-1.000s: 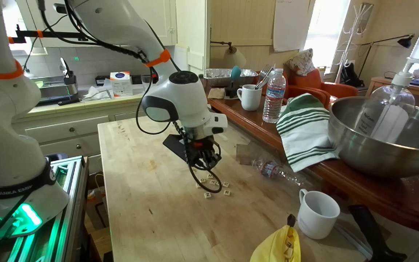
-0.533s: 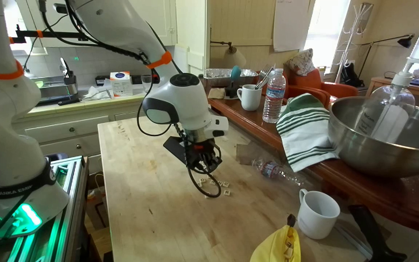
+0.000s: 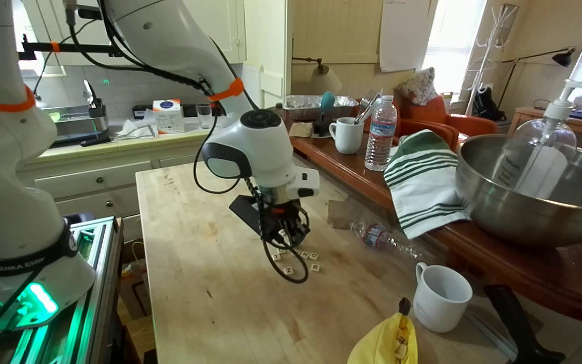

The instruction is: Add a new tile to the end of the word

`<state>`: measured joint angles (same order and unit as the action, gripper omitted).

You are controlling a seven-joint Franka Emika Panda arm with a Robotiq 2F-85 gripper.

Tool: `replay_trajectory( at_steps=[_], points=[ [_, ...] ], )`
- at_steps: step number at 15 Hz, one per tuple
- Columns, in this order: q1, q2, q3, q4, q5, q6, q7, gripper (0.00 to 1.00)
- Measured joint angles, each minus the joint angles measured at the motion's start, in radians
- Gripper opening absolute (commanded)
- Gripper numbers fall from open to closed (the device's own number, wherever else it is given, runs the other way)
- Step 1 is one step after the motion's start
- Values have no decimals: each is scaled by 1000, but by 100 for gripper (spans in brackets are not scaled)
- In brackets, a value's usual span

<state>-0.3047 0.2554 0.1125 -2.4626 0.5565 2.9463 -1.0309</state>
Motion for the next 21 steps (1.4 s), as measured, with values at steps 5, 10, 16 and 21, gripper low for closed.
replay_trajectory(
  at_steps=[5,10,16,21],
  points=[
    [1,5,-5,7,-6,-1,0,0],
    [3,3,-7,3,-46,-3,0,0],
    [4,-9,-10,-13,-103,-13,0,0],
    [4,-31,-20,-34,-148,-44,0,0]
  ],
)
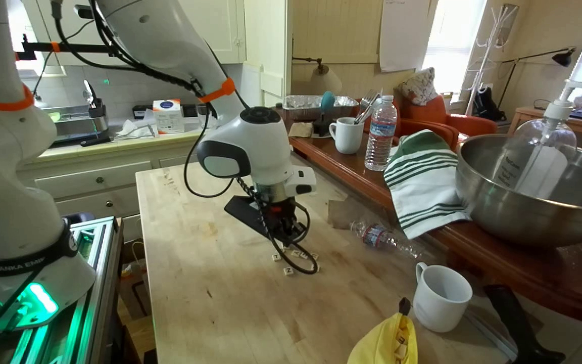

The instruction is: Add a new tile to the end of the word

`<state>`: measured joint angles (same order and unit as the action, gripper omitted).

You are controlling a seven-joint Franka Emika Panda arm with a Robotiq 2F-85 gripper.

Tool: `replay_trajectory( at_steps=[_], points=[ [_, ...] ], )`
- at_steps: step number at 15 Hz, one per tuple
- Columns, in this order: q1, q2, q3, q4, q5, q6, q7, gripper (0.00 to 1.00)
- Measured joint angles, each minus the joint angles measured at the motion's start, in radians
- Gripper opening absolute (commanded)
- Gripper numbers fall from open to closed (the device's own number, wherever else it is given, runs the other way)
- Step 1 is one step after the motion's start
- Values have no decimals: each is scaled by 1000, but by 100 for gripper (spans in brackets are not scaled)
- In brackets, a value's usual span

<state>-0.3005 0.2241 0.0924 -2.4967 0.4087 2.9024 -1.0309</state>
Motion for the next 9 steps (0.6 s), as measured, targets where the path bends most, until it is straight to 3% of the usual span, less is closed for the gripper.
replay_trajectory(
  at_steps=[5,9],
  points=[
    [3,-22,-35,-23,-80,-24,18,0],
    [18,-32,-97,-35,-211,-36,78,0]
  ],
)
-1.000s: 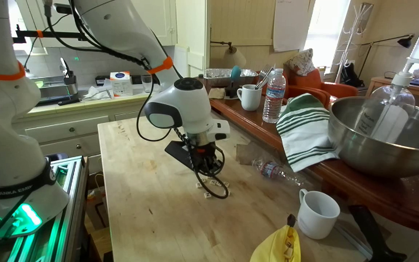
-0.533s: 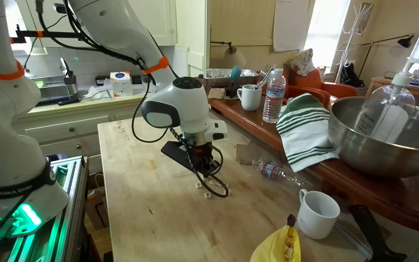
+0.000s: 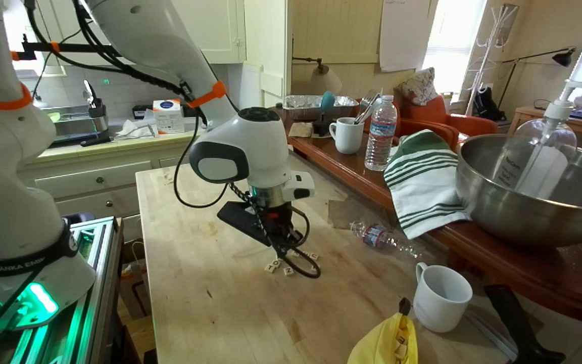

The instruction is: Add a new tile to the end of the word

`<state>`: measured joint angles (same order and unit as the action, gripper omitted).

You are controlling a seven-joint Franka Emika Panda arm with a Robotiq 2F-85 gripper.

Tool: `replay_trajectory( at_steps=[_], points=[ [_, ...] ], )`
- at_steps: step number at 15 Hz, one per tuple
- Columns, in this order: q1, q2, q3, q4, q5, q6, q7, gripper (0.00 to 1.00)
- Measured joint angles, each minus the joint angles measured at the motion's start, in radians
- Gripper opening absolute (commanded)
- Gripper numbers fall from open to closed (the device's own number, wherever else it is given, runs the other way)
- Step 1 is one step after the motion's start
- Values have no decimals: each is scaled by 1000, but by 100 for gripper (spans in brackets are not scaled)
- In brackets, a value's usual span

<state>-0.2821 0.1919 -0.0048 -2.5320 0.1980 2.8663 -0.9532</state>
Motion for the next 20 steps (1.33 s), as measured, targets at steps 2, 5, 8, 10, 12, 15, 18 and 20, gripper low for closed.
replay_trajectory(
  at_steps=[2,5,8,10,12,15,18,20],
  points=[
    [7,-4,-23,-5,-49,-3,29,0],
    [5,-7,-20,-7,-44,-7,30,0],
    [5,-14,1,-8,-18,-32,29,0],
    [8,-19,17,-9,-3,-48,29,0],
    [14,-23,27,-10,4,-51,29,0],
    [35,-26,14,-12,-37,-53,51,0],
    [54,-26,-23,-18,-131,-53,109,0],
    [57,-26,-36,-18,-160,-53,126,0]
  ],
)
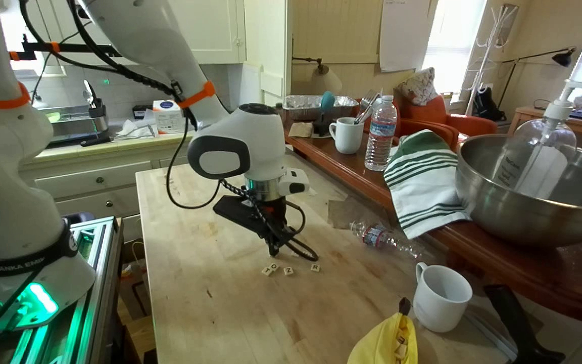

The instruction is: Add a new tile to the end of the word

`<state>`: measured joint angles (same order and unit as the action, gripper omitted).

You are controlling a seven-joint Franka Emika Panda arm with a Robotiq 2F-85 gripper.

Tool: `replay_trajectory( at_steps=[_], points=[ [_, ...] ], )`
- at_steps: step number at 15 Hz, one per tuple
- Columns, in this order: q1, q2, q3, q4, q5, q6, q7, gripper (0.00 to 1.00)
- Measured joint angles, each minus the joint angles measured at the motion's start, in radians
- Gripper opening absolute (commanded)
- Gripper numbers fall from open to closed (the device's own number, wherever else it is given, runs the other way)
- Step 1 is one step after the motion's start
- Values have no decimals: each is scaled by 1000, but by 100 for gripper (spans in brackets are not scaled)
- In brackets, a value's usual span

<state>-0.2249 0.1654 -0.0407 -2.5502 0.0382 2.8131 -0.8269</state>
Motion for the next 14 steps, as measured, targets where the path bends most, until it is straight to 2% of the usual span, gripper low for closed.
replay_trajectory(
  at_steps=[9,11,14],
  points=[
    [3,2,-74,0,-159,-12,109,0],
    [3,-1,-69,0,-151,-14,107,0],
    [0,-13,-25,0,-64,-14,61,0]
  ],
)
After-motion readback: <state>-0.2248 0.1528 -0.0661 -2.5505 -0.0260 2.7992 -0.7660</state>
